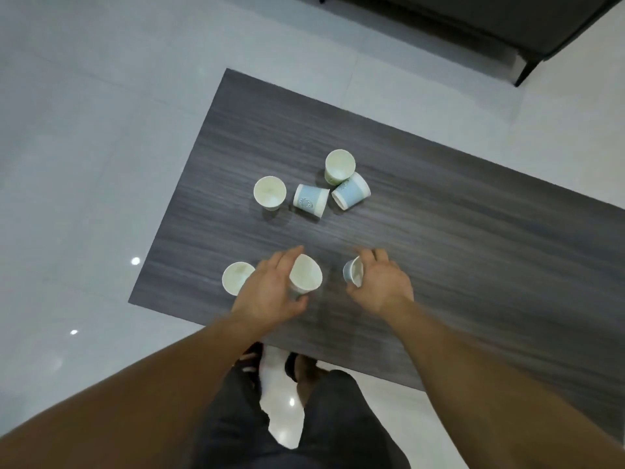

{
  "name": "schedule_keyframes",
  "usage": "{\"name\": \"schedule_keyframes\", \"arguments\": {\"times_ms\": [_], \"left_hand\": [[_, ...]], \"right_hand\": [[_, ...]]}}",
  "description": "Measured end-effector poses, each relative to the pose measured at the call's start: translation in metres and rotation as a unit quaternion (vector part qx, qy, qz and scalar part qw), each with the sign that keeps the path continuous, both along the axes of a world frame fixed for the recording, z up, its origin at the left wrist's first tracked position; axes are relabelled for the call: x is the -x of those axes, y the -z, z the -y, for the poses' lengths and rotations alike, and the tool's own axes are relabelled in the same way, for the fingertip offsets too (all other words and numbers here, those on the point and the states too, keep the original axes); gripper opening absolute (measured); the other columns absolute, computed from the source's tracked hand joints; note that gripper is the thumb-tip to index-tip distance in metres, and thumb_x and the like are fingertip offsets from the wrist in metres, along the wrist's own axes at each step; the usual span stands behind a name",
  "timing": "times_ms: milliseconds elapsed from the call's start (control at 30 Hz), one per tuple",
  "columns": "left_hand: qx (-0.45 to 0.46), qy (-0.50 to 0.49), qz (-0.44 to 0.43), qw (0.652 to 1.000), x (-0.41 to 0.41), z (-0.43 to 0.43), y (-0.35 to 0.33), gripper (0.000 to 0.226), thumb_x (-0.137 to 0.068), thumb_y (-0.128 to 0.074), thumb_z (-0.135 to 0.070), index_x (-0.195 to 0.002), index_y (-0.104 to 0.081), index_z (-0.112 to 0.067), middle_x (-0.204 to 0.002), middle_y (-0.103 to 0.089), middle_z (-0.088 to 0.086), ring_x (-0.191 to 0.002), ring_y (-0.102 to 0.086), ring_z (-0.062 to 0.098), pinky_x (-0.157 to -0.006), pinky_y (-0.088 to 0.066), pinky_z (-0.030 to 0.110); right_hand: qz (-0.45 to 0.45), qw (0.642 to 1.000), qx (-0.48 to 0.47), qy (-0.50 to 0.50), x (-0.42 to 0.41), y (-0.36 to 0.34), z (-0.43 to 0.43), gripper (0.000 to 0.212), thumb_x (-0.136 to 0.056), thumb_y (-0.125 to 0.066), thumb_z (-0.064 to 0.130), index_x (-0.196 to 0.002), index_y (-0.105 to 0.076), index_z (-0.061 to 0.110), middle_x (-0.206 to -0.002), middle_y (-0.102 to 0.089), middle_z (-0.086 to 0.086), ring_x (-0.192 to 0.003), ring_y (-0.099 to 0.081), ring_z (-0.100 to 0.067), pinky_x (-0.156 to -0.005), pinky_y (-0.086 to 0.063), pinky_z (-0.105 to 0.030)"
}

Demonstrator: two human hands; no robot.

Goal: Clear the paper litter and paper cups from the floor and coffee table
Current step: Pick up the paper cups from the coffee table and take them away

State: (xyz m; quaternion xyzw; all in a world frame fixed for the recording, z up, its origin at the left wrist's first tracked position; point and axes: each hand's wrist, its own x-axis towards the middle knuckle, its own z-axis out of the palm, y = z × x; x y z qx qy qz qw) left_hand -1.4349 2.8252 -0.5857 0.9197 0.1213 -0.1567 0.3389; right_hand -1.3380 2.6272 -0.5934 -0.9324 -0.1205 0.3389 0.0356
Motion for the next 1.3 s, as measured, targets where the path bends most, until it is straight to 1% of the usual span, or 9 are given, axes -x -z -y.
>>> {"name": "schedule_keyframes", "arguments": {"times_ms": [133,267,333,433,500,633,767,1067,1300], "left_hand": [[0.011,0.037,0.037,0.999,-0.022,0.011,-0.059,0.093,-0.070,-0.072,-0.032,-0.149,-0.021,-0.033,-0.127,-0.043,0.000,-0.114,-0.050,0.024,-0.090,-0.045,0.035],[0.005,0.130,0.088,0.987,-0.027,0.031,-0.117,0.089,-0.070,-0.071,-0.031,-0.148,-0.026,-0.030,-0.131,-0.039,0.001,-0.111,-0.052,0.024,-0.085,-0.048,0.033],[0.000,0.170,0.111,0.979,-0.021,0.043,-0.141,0.090,-0.070,-0.071,-0.030,-0.147,-0.025,-0.030,-0.132,-0.037,0.002,-0.113,-0.050,0.024,-0.085,-0.045,0.030],[-0.003,0.232,0.127,0.964,-0.003,0.069,-0.171,0.092,-0.071,-0.072,-0.030,-0.149,-0.022,-0.030,-0.138,-0.031,0.001,-0.119,-0.044,0.022,-0.089,-0.041,0.029],[-0.006,0.272,0.127,0.954,0.012,0.092,-0.187,0.089,-0.074,-0.070,-0.031,-0.150,-0.022,-0.030,-0.134,-0.034,0.003,-0.117,-0.046,0.022,-0.092,-0.043,0.032],[-0.025,0.350,0.143,0.926,0.042,0.158,-0.220,0.080,-0.078,-0.066,-0.035,-0.148,-0.028,-0.029,-0.129,-0.037,0.001,-0.110,-0.051,0.023,-0.087,-0.046,0.034],[-0.024,0.432,0.175,0.885,0.077,0.249,-0.241,0.074,-0.079,-0.067,-0.034,-0.144,-0.032,-0.027,-0.127,-0.038,0.001,-0.110,-0.050,0.023,-0.087,-0.048,0.036],[0.000,0.587,0.176,0.790,0.212,0.501,-0.250,0.076,-0.075,-0.070,-0.036,-0.141,-0.035,-0.026,-0.132,-0.038,0.002,-0.114,-0.050,0.025,-0.085,-0.046,0.036],[0.034,0.699,0.189,0.689,0.317,0.652,-0.255,0.079,-0.075,-0.070,-0.042,-0.142,-0.031,-0.027,-0.132,-0.038,-0.002,-0.108,-0.051,0.022,-0.085,-0.050,0.035]], "right_hand": [[0.044,0.997,-0.024,0.057,0.010,-0.067,0.018,0.075,-0.083,-0.060,0.046,-0.148,-0.025,0.030,-0.139,-0.038,-0.002,-0.121,-0.049,-0.029,-0.093,-0.047,-0.042],[0.100,0.985,-0.044,0.133,0.041,-0.131,0.042,0.074,-0.082,-0.060,0.048,-0.147,-0.029,0.030,-0.139,-0.039,-0.002,-0.122,-0.048,-0.029,-0.092,-0.046,-0.041],[0.121,0.976,-0.044,0.174,0.066,-0.158,0.057,0.073,-0.082,-0.062,0.049,-0.145,-0.030,0.029,-0.139,-0.039,-0.001,-0.122,-0.048,-0.028,-0.089,-0.046,-0.039],[0.142,0.962,-0.039,0.231,0.113,-0.192,0.086,0.072,-0.081,-0.063,0.048,-0.143,-0.031,0.028,-0.138,-0.039,-0.002,-0.119,-0.049,-0.029,-0.088,-0.046,-0.039],[0.148,0.951,-0.036,0.271,0.147,-0.211,0.111,0.074,-0.082,-0.063,0.049,-0.145,-0.031,0.028,-0.138,-0.039,-0.003,-0.119,-0.050,-0.029,-0.088,-0.047,-0.039],[0.181,0.914,-0.042,0.361,0.217,-0.243,0.173,0.073,-0.084,-0.061,0.049,-0.146,-0.029,0.028,-0.138,-0.040,-0.003,-0.116,-0.053,-0.029,-0.089,-0.049,-0.041],[0.213,0.874,-0.031,0.435,0.292,-0.254,0.247,0.073,-0.083,-0.063,0.050,-0.144,-0.031,0.026,-0.136,-0.044,-0.004,-0.112,-0.056,-0.027,-0.089,-0.051,-0.040],[0.205,0.772,0.005,0.602,0.507,-0.260,0.420,0.076,-0.081,-0.060,0.050,-0.147,-0.028,0.030,-0.138,-0.041,-0.002,-0.114,-0.054,-0.027,-0.086,-0.046,-0.034],[0.215,0.671,0.037,0.709,0.640,-0.276,0.520,0.075,-0.083,-0.060,0.048,-0.148,-0.027,0.030,-0.141,-0.040,-0.001,-0.118,-0.052,-0.025,-0.089,-0.046,-0.034]]}}
